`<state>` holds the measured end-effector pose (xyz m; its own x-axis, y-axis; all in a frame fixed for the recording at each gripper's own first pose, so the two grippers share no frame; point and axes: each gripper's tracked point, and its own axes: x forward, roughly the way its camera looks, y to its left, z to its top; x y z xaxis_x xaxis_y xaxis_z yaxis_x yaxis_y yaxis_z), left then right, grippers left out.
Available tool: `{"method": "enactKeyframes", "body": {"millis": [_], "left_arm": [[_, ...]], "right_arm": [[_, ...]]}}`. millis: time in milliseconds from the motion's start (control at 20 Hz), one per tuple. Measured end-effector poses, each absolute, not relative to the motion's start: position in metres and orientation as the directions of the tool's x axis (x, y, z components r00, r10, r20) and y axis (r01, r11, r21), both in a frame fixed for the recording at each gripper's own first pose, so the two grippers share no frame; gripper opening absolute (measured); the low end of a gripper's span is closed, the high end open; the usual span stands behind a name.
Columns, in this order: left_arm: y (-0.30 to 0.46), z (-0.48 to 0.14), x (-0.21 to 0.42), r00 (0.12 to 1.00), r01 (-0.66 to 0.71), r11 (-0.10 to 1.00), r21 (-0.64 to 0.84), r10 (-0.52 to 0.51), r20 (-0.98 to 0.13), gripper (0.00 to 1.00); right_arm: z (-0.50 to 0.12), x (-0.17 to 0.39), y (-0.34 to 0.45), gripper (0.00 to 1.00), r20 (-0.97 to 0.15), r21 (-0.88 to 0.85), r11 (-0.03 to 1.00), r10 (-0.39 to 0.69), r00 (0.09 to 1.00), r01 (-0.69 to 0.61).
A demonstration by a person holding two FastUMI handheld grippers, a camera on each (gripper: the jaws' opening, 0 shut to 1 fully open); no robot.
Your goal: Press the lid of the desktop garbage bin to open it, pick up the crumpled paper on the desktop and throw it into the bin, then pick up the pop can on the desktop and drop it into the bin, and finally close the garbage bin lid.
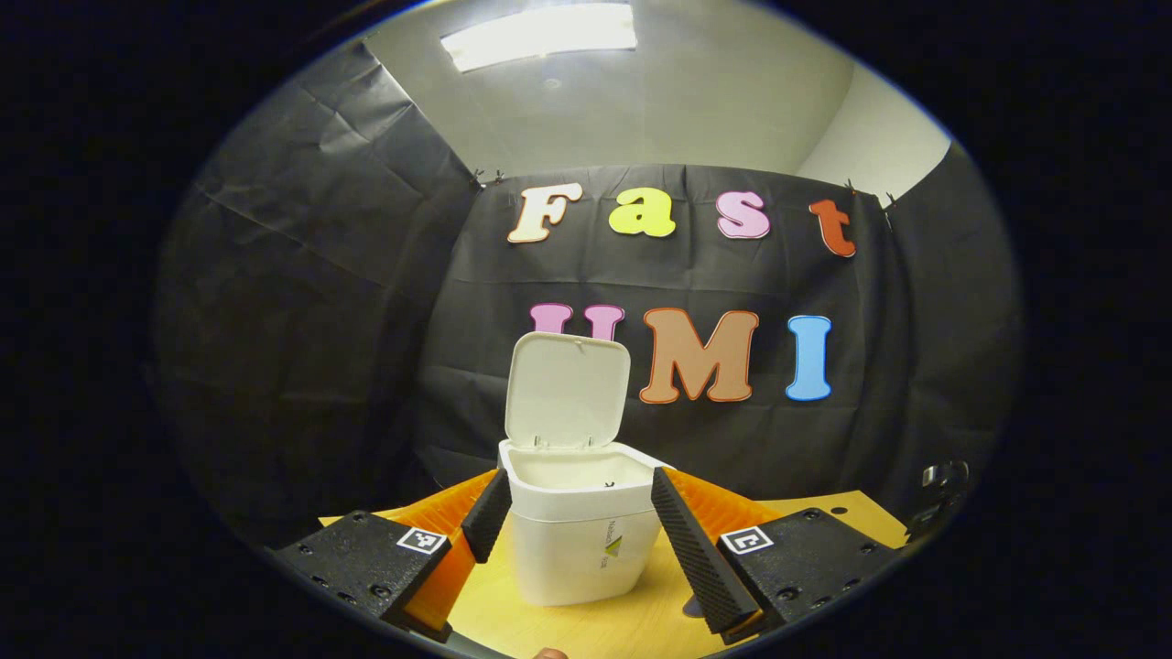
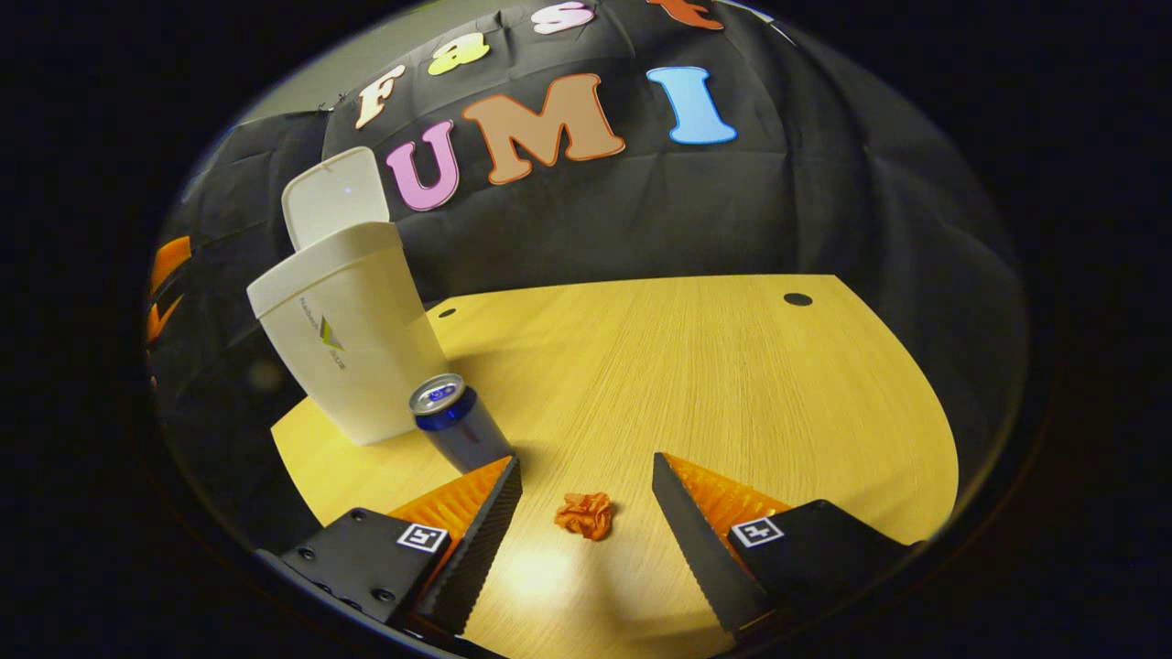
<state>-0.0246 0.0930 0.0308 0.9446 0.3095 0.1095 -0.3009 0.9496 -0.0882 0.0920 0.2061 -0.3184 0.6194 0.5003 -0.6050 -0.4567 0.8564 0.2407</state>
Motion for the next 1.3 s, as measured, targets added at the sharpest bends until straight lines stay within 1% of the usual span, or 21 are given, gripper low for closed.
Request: {"method": "enactKeyframes", "body": {"millis": [150,200,250,300,350,400,450,550,650,700,750,800,850,900,950,1000,1050,1100,1300], "left_arm": [[0.097,0.022,-0.026,0.942,-0.318,0.945,-0.072,0.324,0.083,0.92],[0.099,0.018,-0.025,0.943,-0.321,0.944,-0.069,0.326,0.07,0.92],[0.1,0.015,-0.025,0.943,-0.324,0.943,-0.07,0.328,0.059,0.92],[0.102,0.013,-0.025,0.942,-0.327,0.942,-0.074,0.331,0.05,0.93],[0.105,0.012,-0.024,0.942,-0.329,0.941,-0.08,0.333,0.044,0.92],[0.105,0.01,-0.023,0.942,-0.329,0.941,-0.084,0.333,0.038,0.92],[0.106,0.007,-0.022,0.944,-0.326,0.942,-0.085,0.329,0.028,0.92],[0.109,0.001,-0.02,0.946,-0.324,0.943,-0.081,0.325,0.008,0.92],[0.11,-0.004,-0.019,0.947,-0.321,0.943,-0.084,0.322,-0.007,0.93],[0.11,-0.005,-0.019,0.948,-0.318,0.944,-0.089,0.318,-0.011,0.93],[0.11,-0.007,-0.019,0.949,-0.315,0.944,-0.093,0.315,-0.015,0.93],[0.11,-0.007,-0.019,0.95,-0.312,0.945,-0.095,0.312,-0.017,0.93],[0.11,-0.009,-0.017,0.951,-0.309,0.946,-0.094,0.308,-0.021,0.93],[0.109,-0.012,-0.017,0.952,-0.306,0.948,-0.092,0.305,-0.028,0.92],[0.109,-0.015,-0.017,0.953,-0.302,0.949,-0.09,0.3,-0.037,0.92],[0.108,-0.018,-0.017,0.954,-0.298,0.95,-0.091,0.295,-0.046,0.93],[0.108,-0.02,-0.017,0.956,-0.294,0.951,-0.092,0.29,-0.052,0.92],[0.107,-0.021,-0.017,0.957,-0.29,0.952,-0.095,0.286,-0.056,0.92],[0.106,-0.023,-0.016,0.959,-0.281,0.953,-0.11,0.277,-0.058,0.93]], "right_arm": [[-0.34,0.09,0.218,0.96,-0.644,0.218,0.849,0.496,0.582,-0.482],[-0.346,0.088,0.222,0.94,-0.66,0.211,0.844,0.495,0.565,-0.493],[-0.352,0.086,0.225,0.96,-0.676,0.204,0.842,0.49,0.55,-0.499],[-0.358,0.086,0.228,0.94,-0.691,0.198,0.841,0.484,0.536,-0.504],[-0.361,0.083,0.229,0.96,-0.705,0.193,0.841,0.477,0.525,-0.505],[-0.364,0.081,0.232,0.94,-0.715,0.191,0.84,0.474,0.514,-0.509],[-0.368,0.079,0.232,0.97,-0.724,0.185,0.838,0.47,0.505,-0.514],[-0.373,0.076,0.236,0.97,-0.739,0.168,0.833,0.46,0.493,-0.527],[-0.38,0.073,0.237,0.83,-0.747,0.148,0.829,0.451,0.489,-0.539],[-0.384,0.072,0.237,0.72,-0.756,0.135,0.828,0.441,0.484,-0.544],[-0.389,0.07,0.237,0.68,-0.768,0.124,0.828,0.429,0.476,-0.547],[-0.388,0.071,0.237,0.6,-0.765,0.11,0.829,0.423,0.485,-0.548],[-0.386,0.073,0.237,0.6,-0.76,0.104,0.831,0.421,0.495,-0.547],[-0.383,0.075,0.237,0.48,-0.758,0.099,0.837,0.414,0.504,-0.539],[-0.382,0.074,0.237,0.4,-0.763,0.097,0.839,0.409,0.501,-0.536],[-0.38,0.075,0.237,0.35,-0.766,0.092,0.841,0.402,0.501,-0.534],[-0.38,0.075,0.237,0.33,-0.767,0.084,0.839,0.398,0.503,-0.537],[-0.375,0.077,0.236,0.29,-0.763,0.069,0.837,0.395,0.511,-0.543],[-0.334,0.09,0.241,0.28,-0.707,0.027,0.82,0.421,0.569,-0.572]]}}
